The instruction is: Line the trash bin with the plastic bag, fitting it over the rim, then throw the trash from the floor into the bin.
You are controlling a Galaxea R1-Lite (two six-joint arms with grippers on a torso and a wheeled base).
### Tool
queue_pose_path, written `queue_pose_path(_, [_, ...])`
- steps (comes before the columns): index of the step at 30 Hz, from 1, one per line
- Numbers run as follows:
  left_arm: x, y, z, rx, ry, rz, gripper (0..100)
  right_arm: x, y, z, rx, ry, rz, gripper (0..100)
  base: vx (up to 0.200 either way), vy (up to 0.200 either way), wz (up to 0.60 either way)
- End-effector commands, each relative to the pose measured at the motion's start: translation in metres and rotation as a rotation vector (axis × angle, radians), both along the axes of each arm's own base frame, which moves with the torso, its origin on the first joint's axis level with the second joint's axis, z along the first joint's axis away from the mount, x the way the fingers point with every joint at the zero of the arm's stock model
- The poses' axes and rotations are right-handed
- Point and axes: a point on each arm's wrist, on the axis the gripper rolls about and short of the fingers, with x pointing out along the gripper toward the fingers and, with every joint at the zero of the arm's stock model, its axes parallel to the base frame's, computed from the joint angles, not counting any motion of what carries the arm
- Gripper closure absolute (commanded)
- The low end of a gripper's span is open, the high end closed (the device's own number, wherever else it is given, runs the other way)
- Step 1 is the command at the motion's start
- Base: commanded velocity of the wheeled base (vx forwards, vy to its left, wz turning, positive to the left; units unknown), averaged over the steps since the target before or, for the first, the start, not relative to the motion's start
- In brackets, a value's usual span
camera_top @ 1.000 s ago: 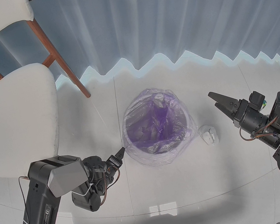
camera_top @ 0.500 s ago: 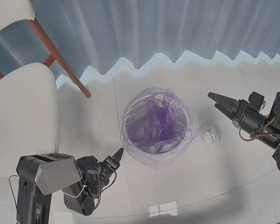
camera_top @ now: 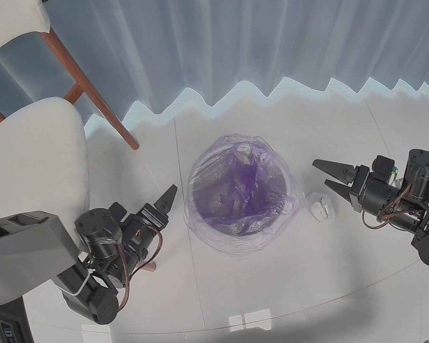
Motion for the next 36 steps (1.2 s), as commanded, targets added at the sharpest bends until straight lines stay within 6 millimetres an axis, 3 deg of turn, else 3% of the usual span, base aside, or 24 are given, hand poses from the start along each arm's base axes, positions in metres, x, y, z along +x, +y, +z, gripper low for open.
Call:
queue_pose_path(1, [-0.047,0.002,0.077,-0.019,-0.198,-0.086,0,0.015,0.000,-0.044,-0.041,0.147,-0.013,0,-0.200,0.000,0.00])
queue_pose_path(2, [-0.048,0.002,0.079,-0.019,-0.202,-0.092,0,0.015,0.000,-0.044,-0.041,0.149,-0.013,0,-0.200,0.000,0.00])
queue_pose_path(3, [-0.063,0.006,0.097,-0.029,-0.258,-0.146,0,0.017,0.001,-0.053,-0.048,0.174,-0.012,0,-0.200,0.000,0.00])
queue_pose_path(8, [-0.098,0.018,0.145,-0.070,-0.419,-0.208,0,0.015,0.013,-0.065,-0.062,0.214,0.025,0,-0.200,0.000,0.00])
queue_pose_path(11, [-0.110,0.021,0.159,-0.054,-0.485,-0.212,0,0.015,0.021,-0.075,-0.074,0.240,0.046,0,-0.067,0.000,0.00])
queue_pose_path(14, [-0.114,0.017,0.163,-0.010,-0.530,-0.218,0,0.018,0.031,-0.086,-0.084,0.260,0.069,0,0.000,0.000,0.00])
queue_pose_path(16, [-0.114,0.013,0.165,0.020,-0.563,-0.219,0,0.031,0.038,-0.096,-0.086,0.253,0.078,0,0.000,0.000,0.00])
queue_pose_path(17, [-0.116,0.009,0.164,0.050,-0.576,-0.225,0,0.049,0.047,-0.102,-0.080,0.219,0.082,0,0.000,0.000,0.00])
queue_pose_path(26, [-0.127,0.010,0.175,0.045,-0.627,-0.230,0,0.100,0.066,-0.100,-0.065,0.140,0.078,0,0.000,0.000,0.00])
queue_pose_path(36, [-0.131,0.012,0.178,0.052,-0.642,-0.226,0,0.112,0.074,-0.100,-0.053,0.101,0.086,0,0.000,0.000,0.00])
